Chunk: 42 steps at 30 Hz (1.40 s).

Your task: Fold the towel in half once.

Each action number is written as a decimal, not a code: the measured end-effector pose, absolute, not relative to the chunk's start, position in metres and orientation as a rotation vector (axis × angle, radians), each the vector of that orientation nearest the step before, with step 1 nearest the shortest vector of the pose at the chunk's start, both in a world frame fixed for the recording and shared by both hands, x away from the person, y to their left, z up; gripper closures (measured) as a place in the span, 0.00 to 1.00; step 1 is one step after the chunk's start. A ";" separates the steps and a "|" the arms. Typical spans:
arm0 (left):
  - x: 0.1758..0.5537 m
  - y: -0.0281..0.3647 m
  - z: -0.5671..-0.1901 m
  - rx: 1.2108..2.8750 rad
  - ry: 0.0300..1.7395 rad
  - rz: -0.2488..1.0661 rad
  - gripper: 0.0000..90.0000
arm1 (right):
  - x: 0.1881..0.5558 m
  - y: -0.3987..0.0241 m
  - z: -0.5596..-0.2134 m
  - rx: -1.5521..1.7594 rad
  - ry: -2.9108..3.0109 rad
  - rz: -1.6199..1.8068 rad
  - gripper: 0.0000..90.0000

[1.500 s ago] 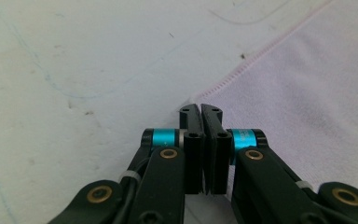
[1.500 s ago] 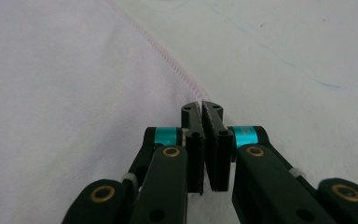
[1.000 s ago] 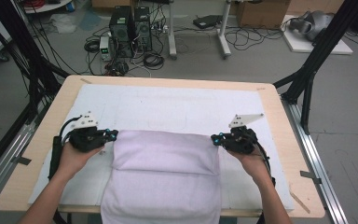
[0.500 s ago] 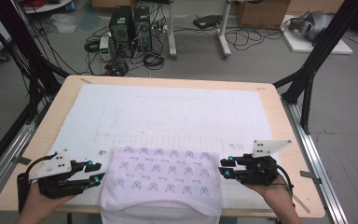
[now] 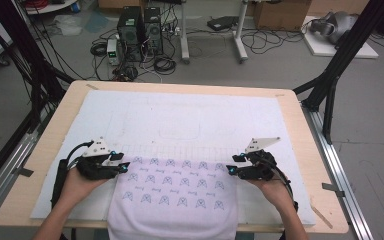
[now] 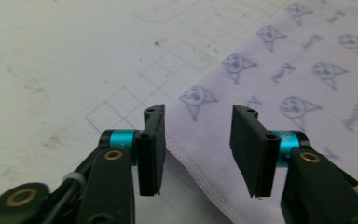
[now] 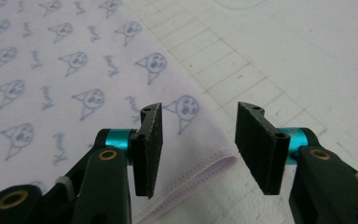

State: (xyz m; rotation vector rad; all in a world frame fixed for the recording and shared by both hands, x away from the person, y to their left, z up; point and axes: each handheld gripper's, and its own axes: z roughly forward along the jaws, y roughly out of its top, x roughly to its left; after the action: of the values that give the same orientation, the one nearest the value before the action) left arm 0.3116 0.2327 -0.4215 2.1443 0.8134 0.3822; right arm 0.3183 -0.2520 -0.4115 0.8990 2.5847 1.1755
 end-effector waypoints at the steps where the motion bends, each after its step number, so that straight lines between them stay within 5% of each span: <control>1: 0.317 0.232 -0.425 2.156 0.839 0.377 0.56 | 0.321 -0.252 -0.414 0.903 2.586 1.161 0.55; 5: 0.334 0.231 -0.439 2.160 0.938 0.327 0.44 | 0.333 -0.252 -0.423 0.943 2.616 1.126 0.51; 7: 0.336 0.232 -0.441 2.158 0.944 0.307 0.46 | 0.338 -0.252 -0.429 0.969 2.641 1.107 0.51; 10: 0.334 0.232 -0.440 2.160 0.894 0.261 0.74 | 0.343 -0.249 -0.437 0.986 2.688 1.082 0.55; 12: 0.331 0.229 -0.439 2.174 0.864 0.275 0.86 | 0.341 -0.248 -0.438 0.943 2.730 1.147 0.84; 15: 0.330 0.228 -0.437 2.182 0.857 0.296 0.93 | 0.341 -0.244 -0.438 0.932 2.769 1.164 0.92; 25: 0.365 0.226 -0.419 2.091 0.934 0.411 0.95 | 0.366 -0.236 -0.413 0.895 2.659 1.107 0.96; 39: 0.451 0.213 -0.260 1.958 0.909 0.755 0.95 | 0.445 -0.248 -0.280 0.923 2.335 1.146 0.96; 42: 0.457 0.208 -0.274 2.004 0.942 0.759 0.82 | 0.456 -0.251 -0.276 0.956 2.326 1.151 0.83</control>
State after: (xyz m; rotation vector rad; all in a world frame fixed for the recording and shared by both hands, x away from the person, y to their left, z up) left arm 0.4572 0.2083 -0.2737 2.0035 0.9421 0.7591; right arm 0.4562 -0.2511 -0.2763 0.9563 2.3265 1.1506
